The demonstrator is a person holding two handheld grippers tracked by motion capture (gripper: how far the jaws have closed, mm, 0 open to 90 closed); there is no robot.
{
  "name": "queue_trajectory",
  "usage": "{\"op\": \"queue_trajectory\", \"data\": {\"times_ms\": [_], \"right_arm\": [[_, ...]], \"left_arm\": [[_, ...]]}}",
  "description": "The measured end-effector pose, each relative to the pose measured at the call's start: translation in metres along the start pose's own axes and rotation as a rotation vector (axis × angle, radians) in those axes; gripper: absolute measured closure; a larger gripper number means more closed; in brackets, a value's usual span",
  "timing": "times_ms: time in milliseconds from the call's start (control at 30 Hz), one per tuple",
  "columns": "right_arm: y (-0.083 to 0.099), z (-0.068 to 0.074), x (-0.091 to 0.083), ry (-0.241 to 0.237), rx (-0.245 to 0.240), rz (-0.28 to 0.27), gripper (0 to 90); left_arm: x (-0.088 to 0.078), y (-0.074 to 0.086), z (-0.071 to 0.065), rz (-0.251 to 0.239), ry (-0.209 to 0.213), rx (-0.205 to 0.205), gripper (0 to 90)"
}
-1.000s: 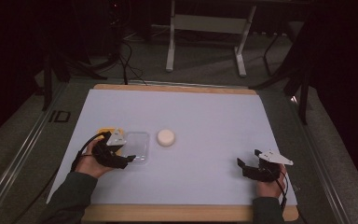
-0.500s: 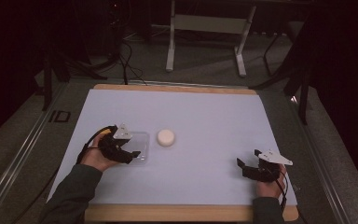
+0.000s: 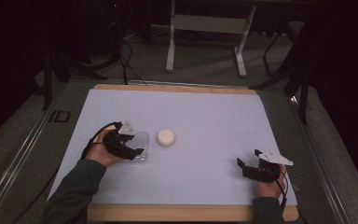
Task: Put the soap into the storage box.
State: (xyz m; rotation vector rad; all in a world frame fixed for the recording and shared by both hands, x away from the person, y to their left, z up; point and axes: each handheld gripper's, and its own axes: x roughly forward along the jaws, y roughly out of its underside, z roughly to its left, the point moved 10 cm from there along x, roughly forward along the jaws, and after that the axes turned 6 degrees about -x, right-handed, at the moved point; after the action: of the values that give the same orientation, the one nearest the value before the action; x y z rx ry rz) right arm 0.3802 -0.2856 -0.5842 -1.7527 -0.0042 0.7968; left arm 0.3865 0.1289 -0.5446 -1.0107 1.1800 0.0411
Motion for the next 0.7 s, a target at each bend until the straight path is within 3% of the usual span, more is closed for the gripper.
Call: {"op": "queue_trajectory", "data": {"times_ms": [700], "right_arm": [[0.0,0.001,0.0,0.002,-0.012,-0.003,14.4]], "left_arm": [[0.012,-0.012,0.002,0.008,0.02,0.001,31.1]]}}
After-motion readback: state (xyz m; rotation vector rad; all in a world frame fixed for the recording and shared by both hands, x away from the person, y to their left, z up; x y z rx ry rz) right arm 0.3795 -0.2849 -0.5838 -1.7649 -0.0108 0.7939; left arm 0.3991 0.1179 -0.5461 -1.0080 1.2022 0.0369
